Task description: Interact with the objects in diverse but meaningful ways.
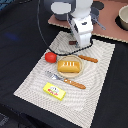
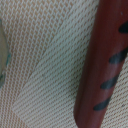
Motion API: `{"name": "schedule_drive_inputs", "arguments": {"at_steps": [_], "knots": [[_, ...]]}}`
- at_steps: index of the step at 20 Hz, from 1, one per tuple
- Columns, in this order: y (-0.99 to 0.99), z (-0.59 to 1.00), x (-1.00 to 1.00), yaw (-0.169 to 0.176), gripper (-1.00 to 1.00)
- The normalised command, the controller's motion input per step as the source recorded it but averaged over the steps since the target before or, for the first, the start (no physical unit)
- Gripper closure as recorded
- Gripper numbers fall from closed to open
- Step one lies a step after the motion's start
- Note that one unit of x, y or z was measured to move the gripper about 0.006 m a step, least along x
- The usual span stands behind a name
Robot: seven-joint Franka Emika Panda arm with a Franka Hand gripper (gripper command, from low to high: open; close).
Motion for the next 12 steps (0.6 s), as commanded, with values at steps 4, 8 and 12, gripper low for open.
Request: {"name": "schedule_drive_inputs", "arguments": {"at_steps": [4,8,12], "knots": [[0.14,-0.3,0.0,0.003,1.0],[0.16,-0.29,0.0,0.006,1.0],[0.14,-0.3,0.0,0.009,1.0]]}}
